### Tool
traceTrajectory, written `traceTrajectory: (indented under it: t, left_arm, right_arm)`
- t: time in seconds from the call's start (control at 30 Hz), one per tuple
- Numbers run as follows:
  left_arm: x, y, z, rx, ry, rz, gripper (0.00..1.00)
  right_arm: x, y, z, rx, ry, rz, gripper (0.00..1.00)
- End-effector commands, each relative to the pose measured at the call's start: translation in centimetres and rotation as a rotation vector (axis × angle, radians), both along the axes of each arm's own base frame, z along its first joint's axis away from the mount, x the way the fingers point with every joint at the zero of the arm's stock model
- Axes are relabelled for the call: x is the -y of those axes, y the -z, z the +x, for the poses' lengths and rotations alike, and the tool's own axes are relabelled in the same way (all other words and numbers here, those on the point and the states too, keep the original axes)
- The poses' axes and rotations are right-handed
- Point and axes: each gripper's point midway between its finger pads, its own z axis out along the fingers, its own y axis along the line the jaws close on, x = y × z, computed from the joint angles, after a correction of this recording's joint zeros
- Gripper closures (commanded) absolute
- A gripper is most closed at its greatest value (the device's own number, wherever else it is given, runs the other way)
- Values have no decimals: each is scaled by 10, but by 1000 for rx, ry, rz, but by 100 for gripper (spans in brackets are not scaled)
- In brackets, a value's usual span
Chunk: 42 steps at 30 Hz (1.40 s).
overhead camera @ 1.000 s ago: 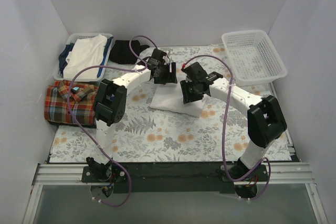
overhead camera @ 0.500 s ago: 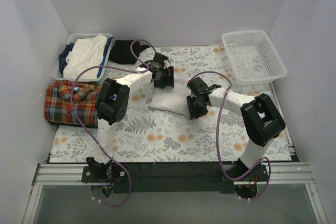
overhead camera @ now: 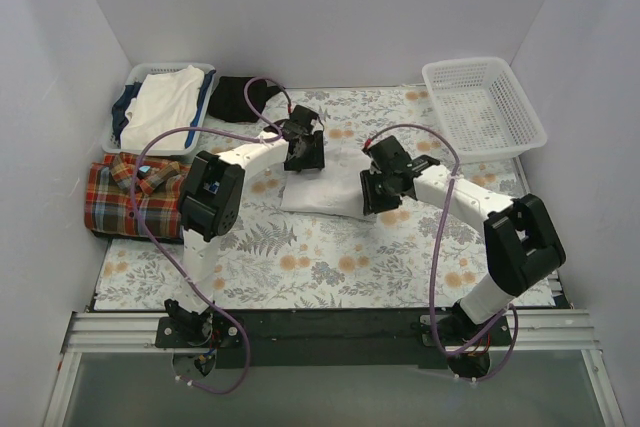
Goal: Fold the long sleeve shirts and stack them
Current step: Fold the shirt
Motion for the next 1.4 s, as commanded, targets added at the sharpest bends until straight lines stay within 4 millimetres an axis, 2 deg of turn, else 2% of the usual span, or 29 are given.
traceTrajectory:
  t: [0.0, 0.07, 0.13, 0.23, 0.27, 0.3, 0.4, 0.5, 0.67, 0.77, 0.87, 0.97, 1.0, 1.13, 1.23, 1.37]
  left_arm:
    - [-37, -7, -13, -15, -82, 110, 41]
    - [-37, -7, -16, -17, -87, 107, 40]
    - [-37, -6, -17, -21, -86, 104, 40]
    - [-37, -7, -16, -17, -89, 103, 40]
    - [-37, -7, -16, -16, -90, 105, 40]
    - [-38, -7, -15, -15, -94, 106, 40]
    - [-37, -8, -16, -15, -94, 106, 40]
    - [-39, -5, -17, -21, -99, 109, 40]
    - [-43, -1, -22, -41, -106, 110, 41]
    - [-48, 2, -28, -56, -107, 106, 44]
    - [-51, 1, -32, -61, -107, 98, 45]
    - [-46, -10, -33, -48, -76, 71, 35]
    - [-43, -26, -29, -12, -61, 50, 29]
    - [-34, -72, -23, 78, -13, -10, 21]
    - [-35, -95, -24, 124, -2, -29, 19]
    - [-42, -98, -31, 119, -10, -8, 18]
  right_arm:
    - [-31, -77, 46, 200, -41, 118, 59]
    - [-44, -85, 57, 217, -60, 138, 59]
    - [-51, -84, 62, 213, -74, 143, 59]
    - [-59, -66, 70, 181, -82, 131, 60]
    - [-60, -52, 71, 152, -80, 116, 60]
    - [-61, -47, 72, 147, -80, 114, 61]
    - [-61, -22, 69, 106, -81, 101, 62]
    - [-50, 7, 57, 44, -66, 54, 63]
    - [-19, 34, 38, -7, 1, -31, 64]
    - [2, 45, 35, -19, 57, -85, 64]
    - [9, 38, 38, -11, 88, -75, 64]
    - [6, 15, 46, 38, 87, -38, 64]
    - [5, 6, 48, 54, 89, -23, 62]
    - [5, -32, 57, 126, 105, 38, 55]
    - [17, -40, 63, 138, 147, 60, 45]
    - [32, -38, 72, 104, 184, 110, 35]
